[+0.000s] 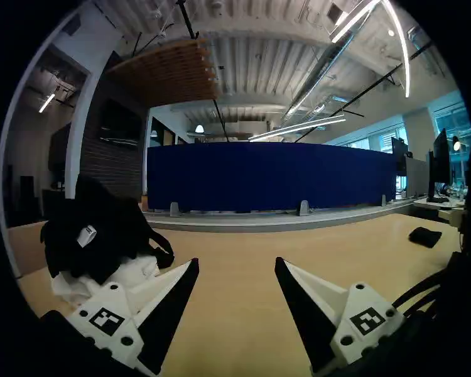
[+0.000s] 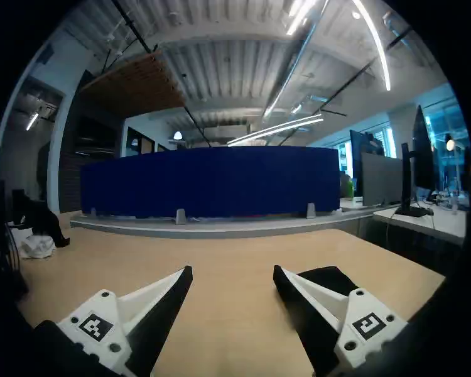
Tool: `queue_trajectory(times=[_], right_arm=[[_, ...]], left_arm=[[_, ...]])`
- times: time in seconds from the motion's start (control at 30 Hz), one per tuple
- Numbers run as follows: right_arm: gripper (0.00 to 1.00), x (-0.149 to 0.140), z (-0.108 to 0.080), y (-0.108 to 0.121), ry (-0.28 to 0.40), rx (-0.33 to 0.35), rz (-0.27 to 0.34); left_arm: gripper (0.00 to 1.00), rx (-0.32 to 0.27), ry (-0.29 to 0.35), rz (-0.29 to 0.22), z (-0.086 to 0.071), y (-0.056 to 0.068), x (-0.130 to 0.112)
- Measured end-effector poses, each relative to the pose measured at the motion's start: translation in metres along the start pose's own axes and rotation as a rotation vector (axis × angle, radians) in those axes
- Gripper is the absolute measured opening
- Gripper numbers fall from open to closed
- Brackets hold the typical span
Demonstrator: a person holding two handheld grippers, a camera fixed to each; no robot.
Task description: Fold towel
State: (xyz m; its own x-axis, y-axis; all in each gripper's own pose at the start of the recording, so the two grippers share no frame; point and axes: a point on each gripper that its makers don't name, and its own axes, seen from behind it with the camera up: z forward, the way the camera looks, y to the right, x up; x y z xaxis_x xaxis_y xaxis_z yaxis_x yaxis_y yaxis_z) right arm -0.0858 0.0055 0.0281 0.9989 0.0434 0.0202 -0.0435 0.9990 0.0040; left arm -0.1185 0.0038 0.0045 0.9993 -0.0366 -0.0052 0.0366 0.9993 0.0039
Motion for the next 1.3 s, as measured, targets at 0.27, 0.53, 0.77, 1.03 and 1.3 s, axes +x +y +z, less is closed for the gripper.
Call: queue_trajectory(times=[0.27, 0.53, 0.77, 1.03, 1.3], right_arm=[[1.00, 0.001, -0.002, -0.004, 0.018, 0.000, -0.020], [1.00, -0.001, -0.005, -0.003, 0.023, -0.008, -0.031], [1.00, -0.001, -0.006, -0.003, 0.023, -0.008, -0.030], [1.00, 0.000, -0.008, -0.004, 0.023, -0.008, -0.031], [1.00, 0.000, -0.011, -0.003, 0.023, -0.008, -0.031]], left_arm=[[0.89, 0.000, 0.000, 0.000, 0.000, -0.001, -0.001], [0.89, 0.000, 0.000, 0.001, 0.001, -0.001, 0.000], [0.90, 0.000, 0.000, 0.000, 0.001, -0.001, -0.001], [0.89, 0.000, 0.000, 0.000, 0.001, -0.001, -0.001], [0.89, 0.000, 0.001, 0.000, 0.000, -0.001, -0.001]])
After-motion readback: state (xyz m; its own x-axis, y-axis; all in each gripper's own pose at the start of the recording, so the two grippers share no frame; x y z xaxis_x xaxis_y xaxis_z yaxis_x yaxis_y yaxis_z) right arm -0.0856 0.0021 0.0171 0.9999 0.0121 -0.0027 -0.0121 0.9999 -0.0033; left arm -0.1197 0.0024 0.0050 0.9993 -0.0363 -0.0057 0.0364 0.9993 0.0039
